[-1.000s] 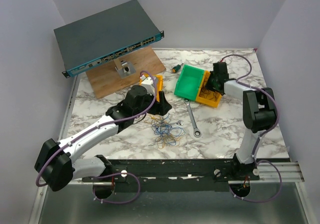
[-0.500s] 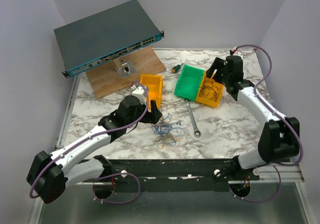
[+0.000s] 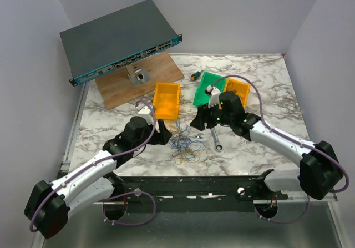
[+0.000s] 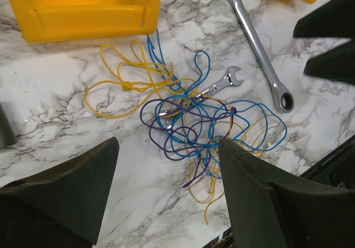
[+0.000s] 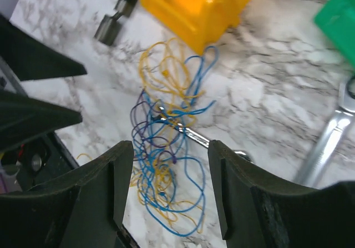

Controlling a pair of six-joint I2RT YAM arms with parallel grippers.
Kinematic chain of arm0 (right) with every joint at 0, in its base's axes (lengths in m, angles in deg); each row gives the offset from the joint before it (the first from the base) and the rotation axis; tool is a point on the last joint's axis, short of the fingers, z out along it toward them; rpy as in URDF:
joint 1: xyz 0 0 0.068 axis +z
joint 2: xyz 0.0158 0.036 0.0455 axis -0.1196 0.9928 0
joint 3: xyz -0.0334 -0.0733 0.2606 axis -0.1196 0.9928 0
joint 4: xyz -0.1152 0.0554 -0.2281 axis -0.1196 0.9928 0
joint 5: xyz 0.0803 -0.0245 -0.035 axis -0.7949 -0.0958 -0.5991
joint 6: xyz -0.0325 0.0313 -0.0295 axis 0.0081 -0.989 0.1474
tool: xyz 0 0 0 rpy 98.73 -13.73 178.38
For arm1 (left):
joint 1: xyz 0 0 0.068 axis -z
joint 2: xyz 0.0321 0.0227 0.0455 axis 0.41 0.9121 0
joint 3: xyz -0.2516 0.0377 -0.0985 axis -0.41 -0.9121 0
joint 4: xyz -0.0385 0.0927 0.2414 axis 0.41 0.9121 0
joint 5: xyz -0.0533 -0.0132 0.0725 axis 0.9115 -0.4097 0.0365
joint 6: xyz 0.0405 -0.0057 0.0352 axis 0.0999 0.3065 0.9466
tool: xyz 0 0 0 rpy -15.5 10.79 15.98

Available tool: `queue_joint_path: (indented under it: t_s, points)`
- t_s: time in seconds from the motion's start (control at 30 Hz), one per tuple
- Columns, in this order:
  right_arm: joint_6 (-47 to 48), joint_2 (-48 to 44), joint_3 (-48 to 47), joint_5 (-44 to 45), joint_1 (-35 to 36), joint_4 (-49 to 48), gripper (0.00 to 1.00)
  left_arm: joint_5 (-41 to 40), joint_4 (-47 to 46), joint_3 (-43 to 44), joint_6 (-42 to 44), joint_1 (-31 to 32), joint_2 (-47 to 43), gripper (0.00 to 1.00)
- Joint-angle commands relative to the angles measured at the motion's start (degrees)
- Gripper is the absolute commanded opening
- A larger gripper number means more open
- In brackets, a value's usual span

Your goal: Untangle the cables

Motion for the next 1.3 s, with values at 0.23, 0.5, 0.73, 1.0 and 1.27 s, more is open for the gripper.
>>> queue_joint_path:
  t_s: [0.23,0.5,0.73,1.0,1.27]
  points:
    - [6.26,14.47,-5.68,6.01,15.02,-4.65,0.54,7.37,-0.98,-6.47,-4.45,-11.02,-12.04,0.72]
    - [7.72,17.65,-6.62,10.47,16.62,-4.68,0.44,6.91,1.17,-6.84,-4.0,-11.45,-14.57,0.71]
    - [7.67,18.43,-6.87,9.48,16.89,-5.33,0.19,6.9,2.03,-5.98,-3.34,-11.59,-14.37,0.71]
    - [5.67,11.64,-6.99,8.24,17.02,-4.77,0.01,9.78,1.74,-5.61,-1.65,-11.54,-13.38,0.7]
    - [2.33,3.27,-12.73,7.02,17.08,1.46,0.01,18.26,-8.52,-7.47,-1.75,-11.48,-8.33,0.7]
